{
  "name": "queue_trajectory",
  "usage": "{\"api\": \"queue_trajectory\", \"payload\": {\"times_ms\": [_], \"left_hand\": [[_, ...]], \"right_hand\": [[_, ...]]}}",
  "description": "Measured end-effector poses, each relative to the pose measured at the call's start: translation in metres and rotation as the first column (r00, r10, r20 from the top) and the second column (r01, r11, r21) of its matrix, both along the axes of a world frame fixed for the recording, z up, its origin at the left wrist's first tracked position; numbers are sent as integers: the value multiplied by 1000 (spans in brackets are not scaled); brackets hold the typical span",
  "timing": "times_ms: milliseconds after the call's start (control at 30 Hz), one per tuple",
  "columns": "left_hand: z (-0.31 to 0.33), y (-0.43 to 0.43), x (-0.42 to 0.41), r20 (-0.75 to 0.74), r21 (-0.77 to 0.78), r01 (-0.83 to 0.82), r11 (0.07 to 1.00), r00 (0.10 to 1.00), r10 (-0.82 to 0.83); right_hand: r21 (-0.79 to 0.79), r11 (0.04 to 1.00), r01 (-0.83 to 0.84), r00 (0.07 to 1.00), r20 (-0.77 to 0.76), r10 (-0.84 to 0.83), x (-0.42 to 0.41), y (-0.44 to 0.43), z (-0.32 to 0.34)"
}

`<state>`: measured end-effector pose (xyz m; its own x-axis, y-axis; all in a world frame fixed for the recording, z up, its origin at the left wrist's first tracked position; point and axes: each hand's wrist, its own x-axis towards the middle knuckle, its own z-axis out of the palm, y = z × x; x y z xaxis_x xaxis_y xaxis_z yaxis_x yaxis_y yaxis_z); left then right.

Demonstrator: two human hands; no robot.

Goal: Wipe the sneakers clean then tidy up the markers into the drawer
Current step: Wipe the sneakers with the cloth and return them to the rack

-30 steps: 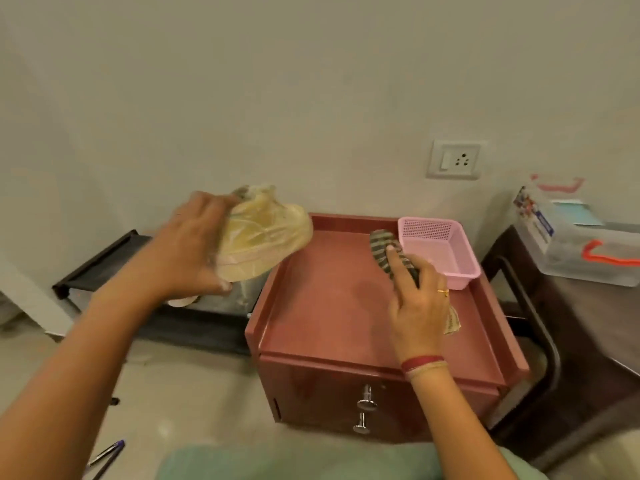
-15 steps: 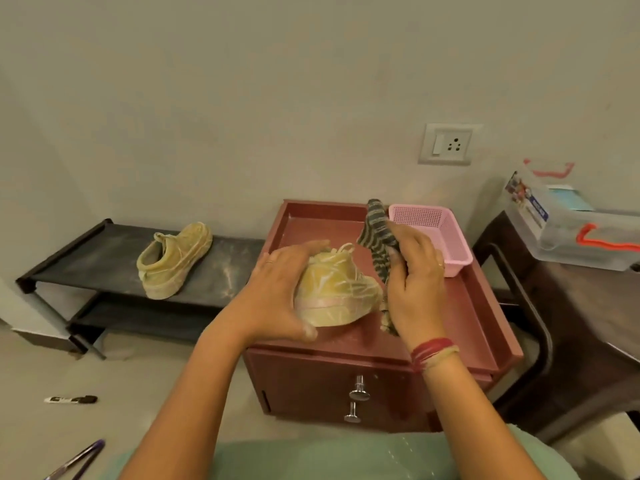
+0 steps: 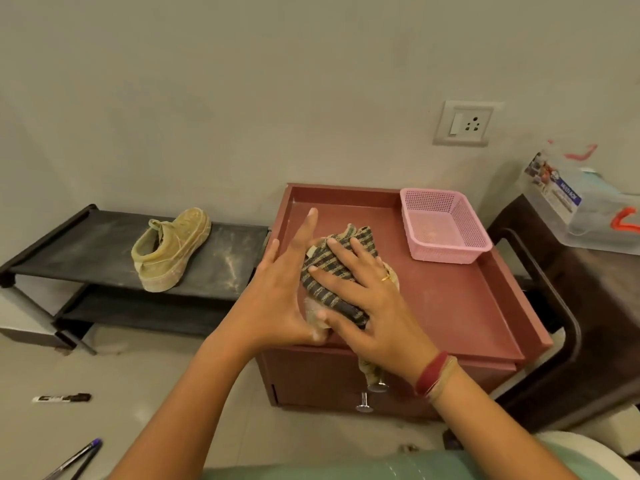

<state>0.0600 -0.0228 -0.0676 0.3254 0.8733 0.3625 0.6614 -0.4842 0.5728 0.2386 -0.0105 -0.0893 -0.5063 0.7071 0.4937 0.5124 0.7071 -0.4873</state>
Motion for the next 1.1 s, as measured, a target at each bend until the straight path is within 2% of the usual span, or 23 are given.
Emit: {"api": "queue_trajectory", "payload": {"times_ms": [33,100,167,200,267,367,500,533,633,667,733,767,867,900,967,1000,1033,1100], "left_hand": [[-2,-1,-2,-3,-5,2,1000,1000,-2],[-5,-2,-4,20,-24,2,1000,1000,-2],[-7,-2,-3,61,-18,6,1000,998,-5],[-8,-1,-2,78,2,11,1000,997,-11],[-9,1,-1,84,44,17,999,996,-21],[-11,1,-2,50,112,24,993,998,-29],[-8,0,0,52,109,15,994,998,-21],[-8,0,-1,62,108,16,994,998,-23],[-5,-2,-3,64,123,35,992,997,-43],[-4,-3,-3,62,129,40,991,997,-48],[-4,-3,-2,63,138,35,990,997,-44],[-4,-3,-2,65,144,29,989,997,-38],[-4,-3,-6,83,190,48,981,994,-64],[-4,-4,-7,90,198,43,979,994,-62],[-3,-5,-8,95,199,9,980,995,-28],[-4,-5,-8,85,200,-8,980,996,-9],[-4,-6,-9,64,202,-13,979,998,0],[-6,-6,-11,3,196,-4,981,1000,3]], "right_hand": [[-31,999,-14,999,-30,13,-2,1,-3],[-115,993,-36,979,-201,12,-4,8,-5],[-253,967,-15,906,-413,-94,1,17,-2],[-266,964,-10,889,-444,-113,3,17,-1],[-209,977,-35,926,-376,-48,4,8,-1],[-50,989,-136,981,-147,127,6,-5,-11],[-196,981,-11,947,-316,-52,15,10,-4],[-179,984,-12,959,-282,-40,14,7,-5],[30,992,-126,990,-61,128,16,-2,-14],[14,994,-109,991,-78,109,18,1,-12],[-92,996,-3,970,-241,-19,21,9,-4],[-115,993,20,964,-261,-49,20,8,-3],[41,993,-114,993,-34,115,11,-2,-14],[22,992,-124,992,-32,124,10,1,-15],[-134,990,-43,966,-258,7,7,12,-5],[-185,983,-12,949,-312,-47,7,14,-1],[-188,982,-19,954,-297,-38,5,13,0],[-82,991,-103,987,-131,92,0,5,-7]]}}
